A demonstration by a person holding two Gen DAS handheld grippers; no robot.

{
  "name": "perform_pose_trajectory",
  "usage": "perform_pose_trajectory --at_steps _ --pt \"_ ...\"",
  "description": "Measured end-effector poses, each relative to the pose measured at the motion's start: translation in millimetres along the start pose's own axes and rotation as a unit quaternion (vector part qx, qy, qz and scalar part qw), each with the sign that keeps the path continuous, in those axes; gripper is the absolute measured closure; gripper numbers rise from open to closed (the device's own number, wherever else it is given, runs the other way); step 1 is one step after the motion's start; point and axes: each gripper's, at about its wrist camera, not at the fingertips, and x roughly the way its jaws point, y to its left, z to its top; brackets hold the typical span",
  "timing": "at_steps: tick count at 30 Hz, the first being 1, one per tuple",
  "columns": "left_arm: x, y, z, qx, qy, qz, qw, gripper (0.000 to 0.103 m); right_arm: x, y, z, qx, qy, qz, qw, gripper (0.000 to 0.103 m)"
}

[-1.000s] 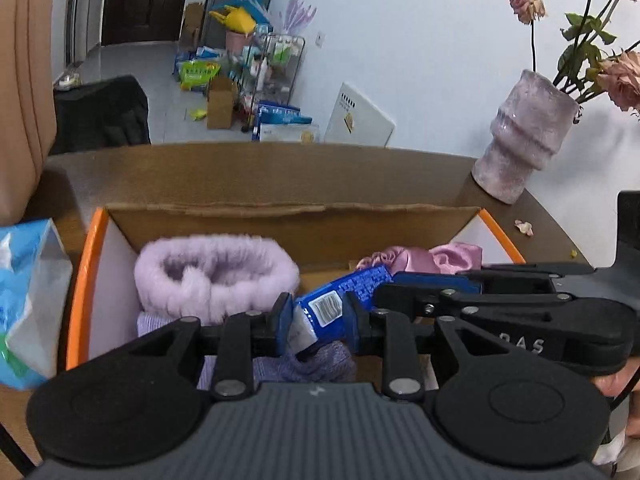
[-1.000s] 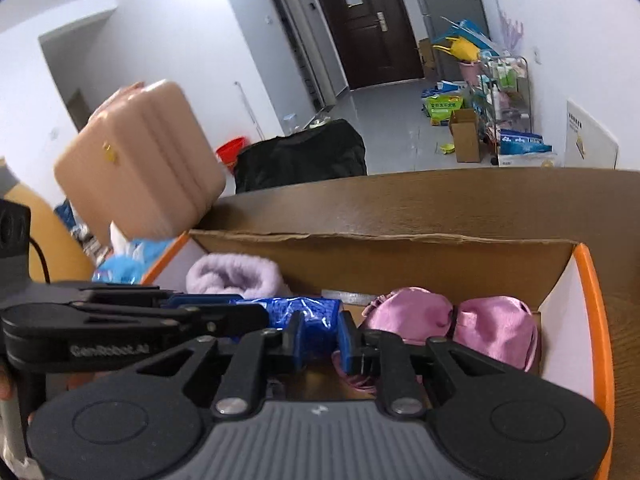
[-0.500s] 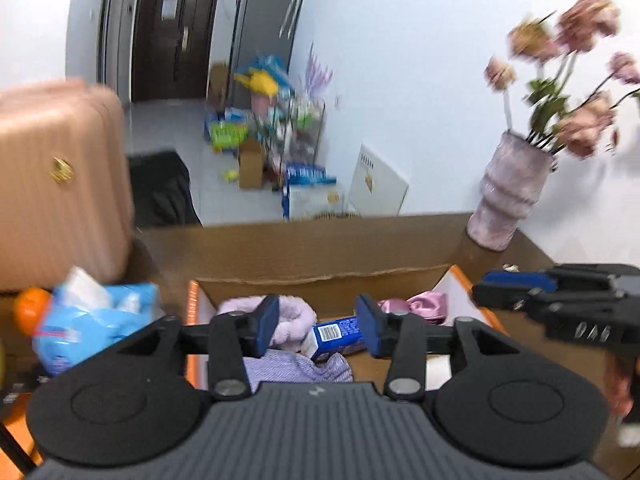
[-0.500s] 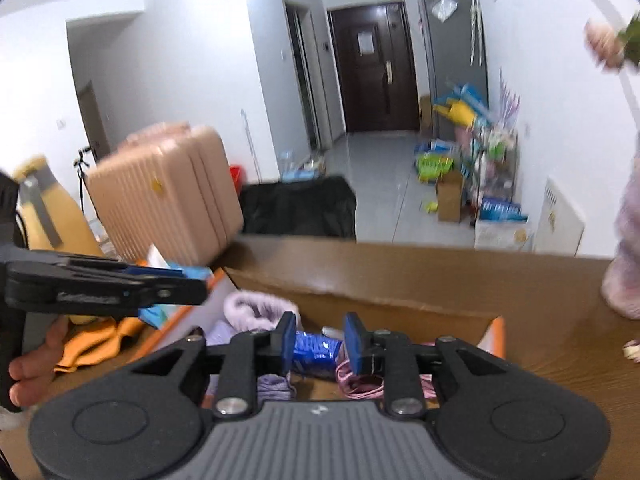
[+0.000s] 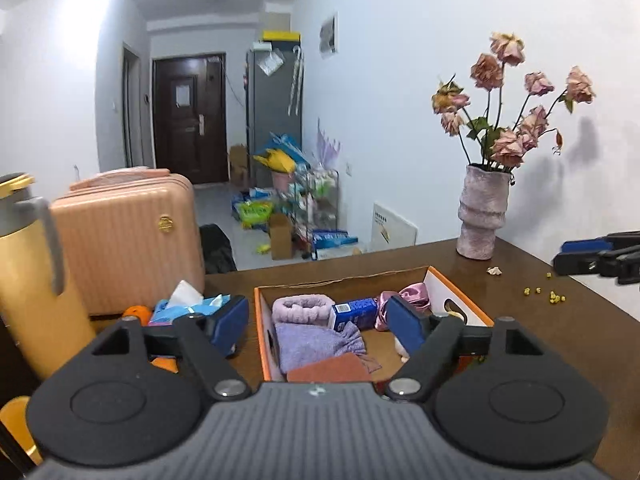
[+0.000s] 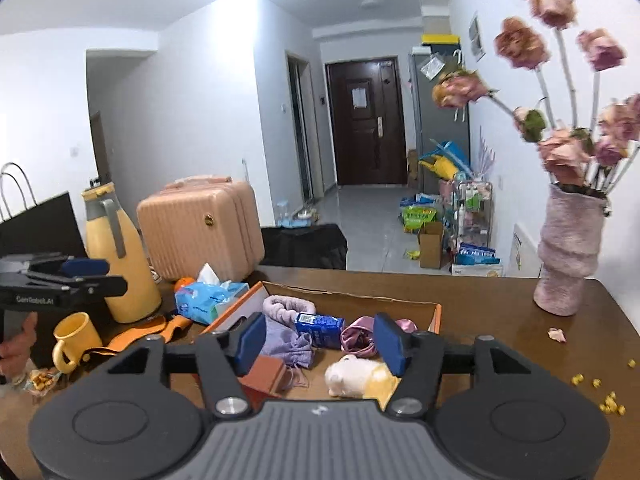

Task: Organize soft objects
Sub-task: 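Withdraw both open tools from the box back over the table, then reach both tools to the light-blue fuzzy plush and close on it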

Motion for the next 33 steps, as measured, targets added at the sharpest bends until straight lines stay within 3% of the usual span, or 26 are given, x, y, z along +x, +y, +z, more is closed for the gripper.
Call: perform_pose_trajectory --at_steps 2,5,7,9,13,22,28,30,33 --pt "-15 -5 -16 0.013 -0.013 0.012 0.9998 0.018 -20 6 -15 -0.004 -0.022 -0.007 1.000 0.013" --pt "-38 -12 -48 0.018 -0.019 0.025 0.9993 0.015 -46 17 -43 -0.017 -0.037 -0.019 0.999 0.014" --pt "-55 -15 -69 0.008 -0.025 0.017 0.9995 0.005 -61 23 -66 -0.022 -0.047 -0.019 0.998 0.012" --pt "-69 -19 -90 0.010 -0.033 0.006 0.9994 0.003 -69 27 -92 -0.031 -0.047 -0.012 0.998 0.009" --pt "-88 -30 -120 0.005 -0.042 0.011 0.9990 0.002 -78 33 -138 -0.025 -0.032 -0.027 0.999 0.009" --pt "-104 -43 -173 -0.017 -0.002 -0.006 0.9998 0.001 -111 49 -210 0.005 -0.033 -0.016 0.999 0.013" --pt "-82 -51 -171 -0.022 0.026 -0.026 0.9991 0.001 -116 49 -223 0.028 -0.043 0.015 0.999 0.043" --pt "-71 -58 -170 -0.019 0.034 -0.043 0.9983 0.001 -106 51 -225 0.038 -0.031 0.034 0.998 0.060" --pt "-49 -74 -170 -0.009 0.044 -0.062 0.9970 0.010 -78 54 -227 0.046 0.005 0.044 0.998 0.069"
